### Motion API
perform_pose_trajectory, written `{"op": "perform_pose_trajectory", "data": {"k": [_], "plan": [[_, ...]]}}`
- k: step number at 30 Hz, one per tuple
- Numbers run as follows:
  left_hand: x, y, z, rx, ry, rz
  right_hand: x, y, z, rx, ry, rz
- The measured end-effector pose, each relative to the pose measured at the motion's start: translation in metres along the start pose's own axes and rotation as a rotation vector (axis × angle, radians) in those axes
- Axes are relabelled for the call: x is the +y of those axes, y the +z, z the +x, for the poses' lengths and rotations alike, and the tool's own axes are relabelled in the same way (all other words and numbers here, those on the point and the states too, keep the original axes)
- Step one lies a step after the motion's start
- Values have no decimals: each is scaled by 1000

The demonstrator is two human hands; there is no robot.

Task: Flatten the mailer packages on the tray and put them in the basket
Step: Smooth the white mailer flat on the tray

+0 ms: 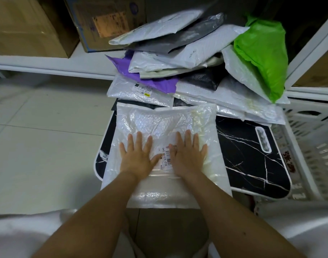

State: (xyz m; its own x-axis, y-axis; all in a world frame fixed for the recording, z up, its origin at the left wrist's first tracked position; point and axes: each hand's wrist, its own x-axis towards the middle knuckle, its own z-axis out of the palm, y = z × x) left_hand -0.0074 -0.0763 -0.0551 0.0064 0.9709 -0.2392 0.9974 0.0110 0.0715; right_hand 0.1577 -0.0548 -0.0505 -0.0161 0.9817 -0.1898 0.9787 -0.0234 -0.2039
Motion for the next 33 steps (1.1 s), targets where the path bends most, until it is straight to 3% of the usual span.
{"op": "perform_pose_trajectory", "data": {"k": [7, 11, 15, 19, 23, 27, 33], "plan": [[-15, -11, -22, -37, 226, 62, 10, -18, 11, -119, -57, -10], [11, -10, -30, -188, 276, 6, -5, -34, -4, -231, -87, -5], [9, -15, -25, -288, 283, 165, -3, -23, -44, -232, -339, -120], [13, -10, -25, -263, 248, 295, 26, -15, -48, -256, -494, -326], [10, -5, -26, -210, 234, 310, 30, -11, -42, -227, -482, -303], [-19, -2, -26, -181, 258, 173, 47, -12, -40, -187, -440, -233], [-46, 0, -26, -65, 17, -17, 64, -16, -34, -62, -315, -131]]}}
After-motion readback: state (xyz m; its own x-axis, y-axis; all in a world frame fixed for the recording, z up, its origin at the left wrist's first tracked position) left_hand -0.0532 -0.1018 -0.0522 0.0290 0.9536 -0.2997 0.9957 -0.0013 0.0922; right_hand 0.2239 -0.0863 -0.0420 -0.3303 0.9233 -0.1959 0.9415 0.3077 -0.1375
